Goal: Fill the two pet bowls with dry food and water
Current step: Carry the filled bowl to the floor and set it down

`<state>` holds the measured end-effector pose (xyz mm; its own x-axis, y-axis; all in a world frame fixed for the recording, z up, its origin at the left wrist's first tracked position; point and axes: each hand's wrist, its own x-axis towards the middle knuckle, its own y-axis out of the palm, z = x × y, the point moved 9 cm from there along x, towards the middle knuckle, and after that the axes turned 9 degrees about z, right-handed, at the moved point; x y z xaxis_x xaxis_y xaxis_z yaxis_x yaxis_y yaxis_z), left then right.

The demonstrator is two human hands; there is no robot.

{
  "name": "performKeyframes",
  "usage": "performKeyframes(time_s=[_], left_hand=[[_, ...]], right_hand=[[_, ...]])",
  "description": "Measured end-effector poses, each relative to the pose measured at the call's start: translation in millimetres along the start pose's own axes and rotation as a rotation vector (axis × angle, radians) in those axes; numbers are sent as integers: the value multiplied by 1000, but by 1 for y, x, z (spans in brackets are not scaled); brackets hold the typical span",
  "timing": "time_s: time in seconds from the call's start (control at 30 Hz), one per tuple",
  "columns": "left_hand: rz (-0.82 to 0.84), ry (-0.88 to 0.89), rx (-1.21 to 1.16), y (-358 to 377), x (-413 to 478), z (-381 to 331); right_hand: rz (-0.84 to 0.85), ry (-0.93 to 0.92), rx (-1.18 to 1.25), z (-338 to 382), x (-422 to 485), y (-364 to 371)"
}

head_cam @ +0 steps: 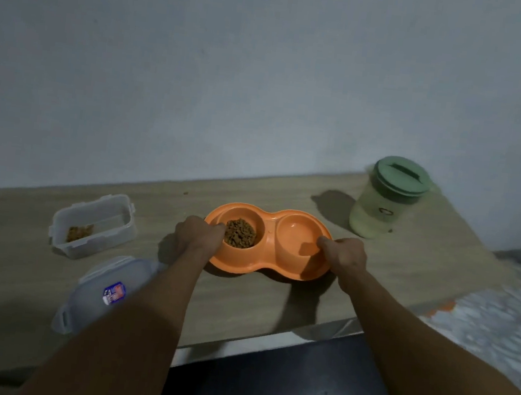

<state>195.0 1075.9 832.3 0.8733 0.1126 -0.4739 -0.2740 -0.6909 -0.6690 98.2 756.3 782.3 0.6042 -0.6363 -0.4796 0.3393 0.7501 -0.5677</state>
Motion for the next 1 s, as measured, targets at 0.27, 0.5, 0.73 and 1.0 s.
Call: performKeyframes(time_s=[0.27, 0.5, 0.73, 1.0], left_hand=[[85, 171, 48, 96, -85, -78], [129, 271, 53, 216, -192, -140], [216, 317, 54, 358, -304, -202], [336, 428, 115, 528, -371, -321]], right_hand=[[-146, 42, 128, -91, -21, -141], [-218, 57, 188, -199, -34, -286], [-296, 138, 276, -320, -35, -441], [-437, 269, 393, -439, 11, -586]])
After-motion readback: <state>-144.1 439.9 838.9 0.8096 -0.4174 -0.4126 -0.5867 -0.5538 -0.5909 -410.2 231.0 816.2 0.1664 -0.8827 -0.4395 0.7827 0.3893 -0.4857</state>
